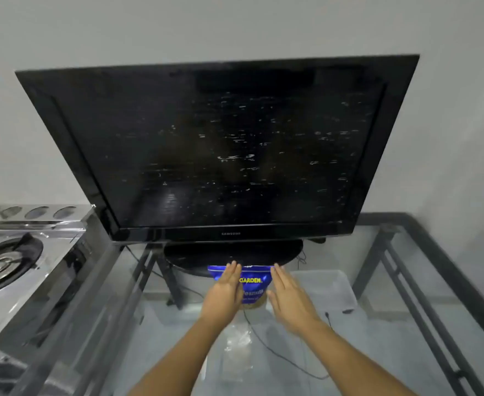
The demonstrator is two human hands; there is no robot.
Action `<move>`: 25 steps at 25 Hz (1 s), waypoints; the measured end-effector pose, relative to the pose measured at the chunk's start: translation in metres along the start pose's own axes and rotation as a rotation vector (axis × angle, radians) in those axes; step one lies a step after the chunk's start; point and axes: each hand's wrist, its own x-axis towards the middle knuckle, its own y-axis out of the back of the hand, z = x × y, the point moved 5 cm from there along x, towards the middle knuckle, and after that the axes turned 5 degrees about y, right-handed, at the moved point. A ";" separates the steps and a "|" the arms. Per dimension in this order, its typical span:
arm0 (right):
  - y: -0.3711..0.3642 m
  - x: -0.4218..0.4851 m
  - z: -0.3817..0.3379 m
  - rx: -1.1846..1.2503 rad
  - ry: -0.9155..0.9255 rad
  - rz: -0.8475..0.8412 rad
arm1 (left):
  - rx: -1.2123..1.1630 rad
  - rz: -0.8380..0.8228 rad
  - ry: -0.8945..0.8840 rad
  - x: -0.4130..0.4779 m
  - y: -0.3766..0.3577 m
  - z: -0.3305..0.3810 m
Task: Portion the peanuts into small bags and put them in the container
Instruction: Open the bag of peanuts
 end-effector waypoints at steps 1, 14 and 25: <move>-0.001 0.013 0.003 0.002 -0.016 -0.037 | 0.035 -0.007 0.000 0.013 0.001 -0.004; -0.026 0.065 -0.006 -0.182 0.076 -0.203 | 0.022 -0.171 0.026 0.072 0.008 -0.035; -0.032 0.083 0.006 -0.108 0.223 0.024 | -0.279 -0.501 0.213 0.102 0.013 -0.043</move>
